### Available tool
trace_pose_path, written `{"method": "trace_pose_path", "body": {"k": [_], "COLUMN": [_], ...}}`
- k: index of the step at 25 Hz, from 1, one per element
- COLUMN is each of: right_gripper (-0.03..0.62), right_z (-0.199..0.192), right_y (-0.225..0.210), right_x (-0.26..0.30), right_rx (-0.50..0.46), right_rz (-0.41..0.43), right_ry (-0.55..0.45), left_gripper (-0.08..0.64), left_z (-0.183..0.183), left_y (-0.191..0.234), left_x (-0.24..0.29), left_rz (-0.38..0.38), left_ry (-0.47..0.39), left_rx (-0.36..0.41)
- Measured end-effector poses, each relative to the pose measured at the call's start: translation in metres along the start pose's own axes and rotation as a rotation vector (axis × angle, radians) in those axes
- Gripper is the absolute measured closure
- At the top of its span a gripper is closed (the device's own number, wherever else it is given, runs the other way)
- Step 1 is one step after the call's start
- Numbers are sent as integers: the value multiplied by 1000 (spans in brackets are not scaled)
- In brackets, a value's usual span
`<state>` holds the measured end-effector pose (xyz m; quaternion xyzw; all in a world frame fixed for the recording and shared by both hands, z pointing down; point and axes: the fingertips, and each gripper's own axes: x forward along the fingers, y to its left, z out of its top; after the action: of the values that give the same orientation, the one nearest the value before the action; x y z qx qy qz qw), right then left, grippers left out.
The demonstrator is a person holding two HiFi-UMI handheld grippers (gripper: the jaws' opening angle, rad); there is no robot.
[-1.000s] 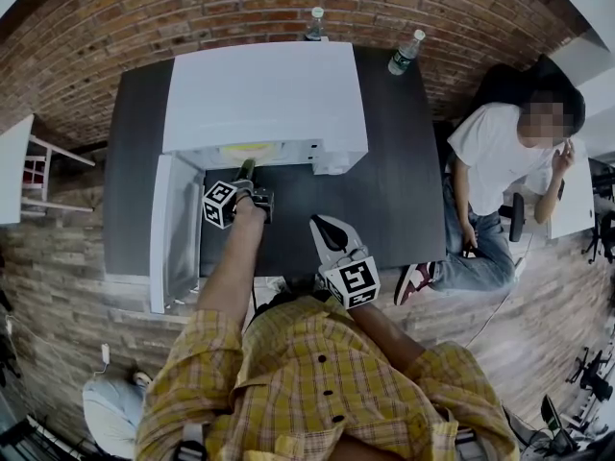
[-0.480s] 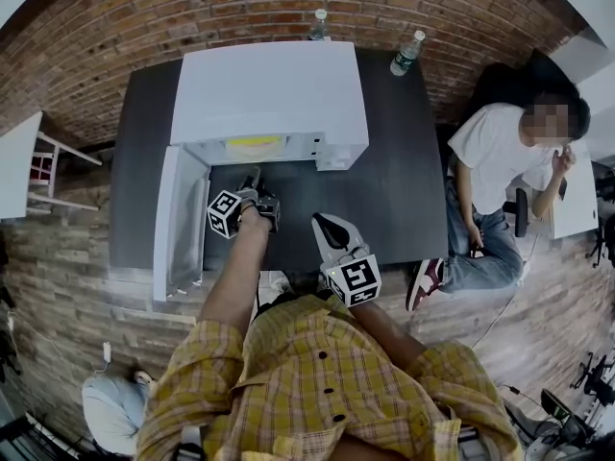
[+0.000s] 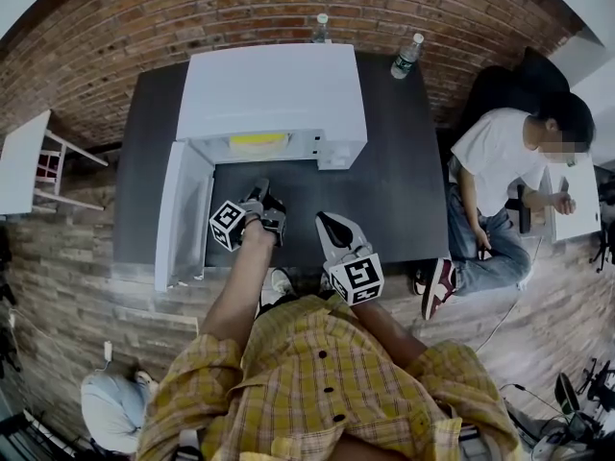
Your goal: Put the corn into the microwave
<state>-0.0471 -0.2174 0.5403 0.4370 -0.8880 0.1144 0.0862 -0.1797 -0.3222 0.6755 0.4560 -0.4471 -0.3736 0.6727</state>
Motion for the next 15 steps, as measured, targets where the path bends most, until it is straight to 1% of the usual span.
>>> {"method": "trace_pose_path", "body": {"k": [6,10,15], "right_gripper": [588,588,588], "right_z": [6,12,21], "right_y": [-4,-6,-6], "right_x": [-7,-12,-15], "right_rx": [10,-7,-14], "right_rz": [-1,-7,6], "right_ry": [-29,-54,-81], "left_gripper": [560,560,560], "left_z": [-21,-32,-41], "left_y": [-21,-33,-49], "left_x": [-19,-34,-50], "left_rz": [-48,-81,-136], "left_ry": [29,42,51], "left_rx": [32,74,137]}}
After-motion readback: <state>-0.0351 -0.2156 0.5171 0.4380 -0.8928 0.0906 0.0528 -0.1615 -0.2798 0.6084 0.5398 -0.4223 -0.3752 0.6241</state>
